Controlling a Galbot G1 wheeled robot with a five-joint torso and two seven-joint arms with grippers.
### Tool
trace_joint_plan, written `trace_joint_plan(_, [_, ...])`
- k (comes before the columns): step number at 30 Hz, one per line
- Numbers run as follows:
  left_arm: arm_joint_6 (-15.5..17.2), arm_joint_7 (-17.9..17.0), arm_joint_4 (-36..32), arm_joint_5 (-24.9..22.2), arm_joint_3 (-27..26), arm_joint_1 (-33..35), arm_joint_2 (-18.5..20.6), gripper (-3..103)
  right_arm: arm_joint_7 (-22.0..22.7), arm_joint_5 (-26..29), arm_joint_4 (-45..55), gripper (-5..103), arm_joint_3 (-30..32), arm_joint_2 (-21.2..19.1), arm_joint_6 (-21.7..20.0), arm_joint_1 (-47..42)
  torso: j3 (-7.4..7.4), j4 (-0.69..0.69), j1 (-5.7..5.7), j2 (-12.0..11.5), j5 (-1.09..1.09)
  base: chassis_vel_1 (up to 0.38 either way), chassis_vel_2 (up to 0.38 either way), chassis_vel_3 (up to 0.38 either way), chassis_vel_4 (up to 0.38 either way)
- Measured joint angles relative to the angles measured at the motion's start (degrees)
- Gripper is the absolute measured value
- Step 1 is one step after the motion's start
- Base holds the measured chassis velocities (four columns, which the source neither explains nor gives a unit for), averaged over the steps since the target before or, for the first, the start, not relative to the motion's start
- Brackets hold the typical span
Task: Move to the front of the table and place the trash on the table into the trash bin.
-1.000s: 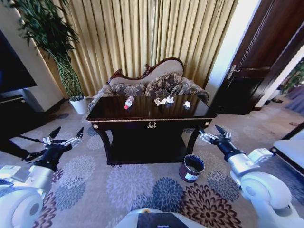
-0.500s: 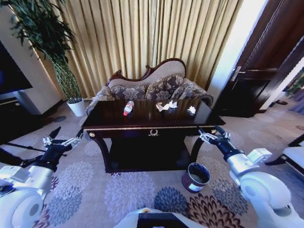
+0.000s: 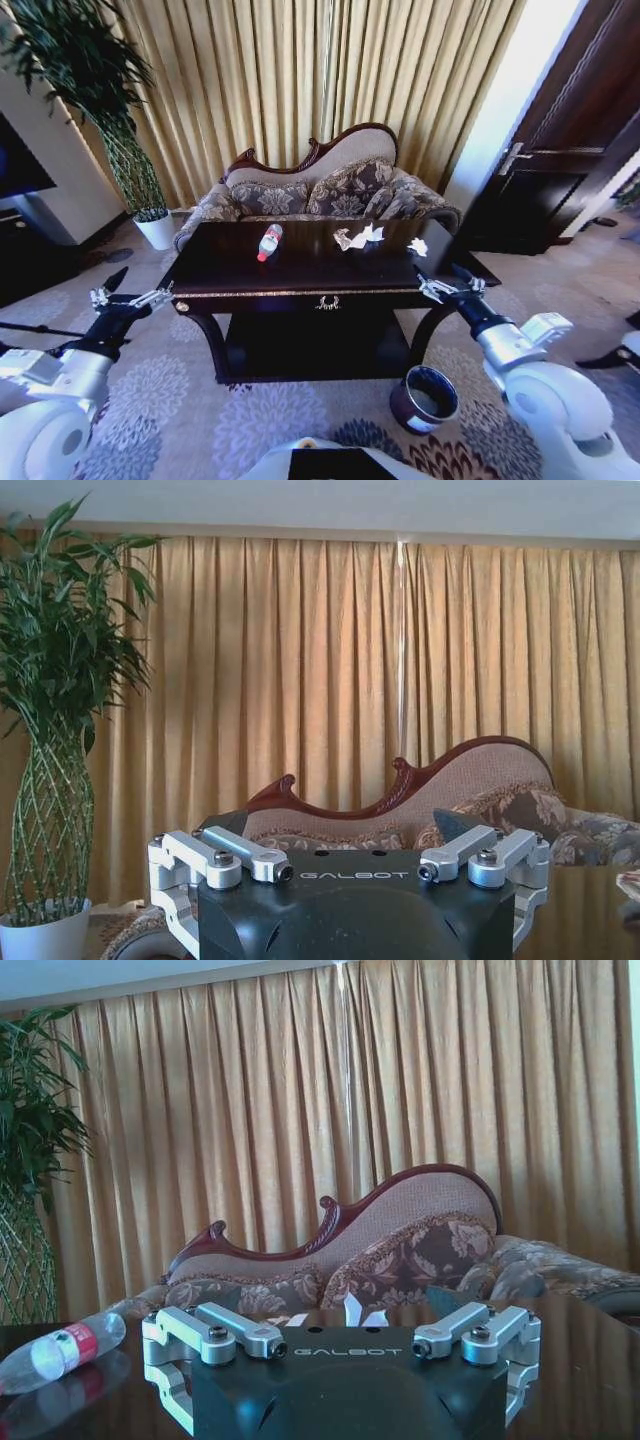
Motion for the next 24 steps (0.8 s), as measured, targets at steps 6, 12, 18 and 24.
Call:
trace_joint_plan(6, [0.0,-0.1,0.0,0.0,-0.1,0.0,-0.3,100,0.1,0.1,-1.4,100,-1.4,-1.3,0.0,2.1,0.02,0.0,0.05,0.0,0.0,-0.059,0.065,0.077,-0.069])
trace_joint_plan(12, [0.0,-1.3,-0.3,-0.5,-0.1,-0.4,-0.4,100,1.8,3.0,-8.2,100,-4.4,-6.6,-2.0,8.6,-0.02,-0.01,-0.04,0.0,0.01,0.0,0.0,0.0,0.0])
trace_joint_plan(18, [0.0,-2.2,-1.1,-0.7,-0.5,0.2,-0.7,100,3.5,7.8,-17.8,100,-7.7,-12.2,-3.8,17.0,0.0,0.01,-0.01,0.0,0.01,0.0,0.0,0.0,0.0])
trace_joint_plan(24, [0.1,-3.3,-1.4,-0.7,-0.3,0.2,-0.2,100,3.9,8.8,-25.8,100,-12.5,-15.7,-5.2,24.5,0.01,0.0,0.0,0.0,0.01,0.0,0.0,0.0,0.0])
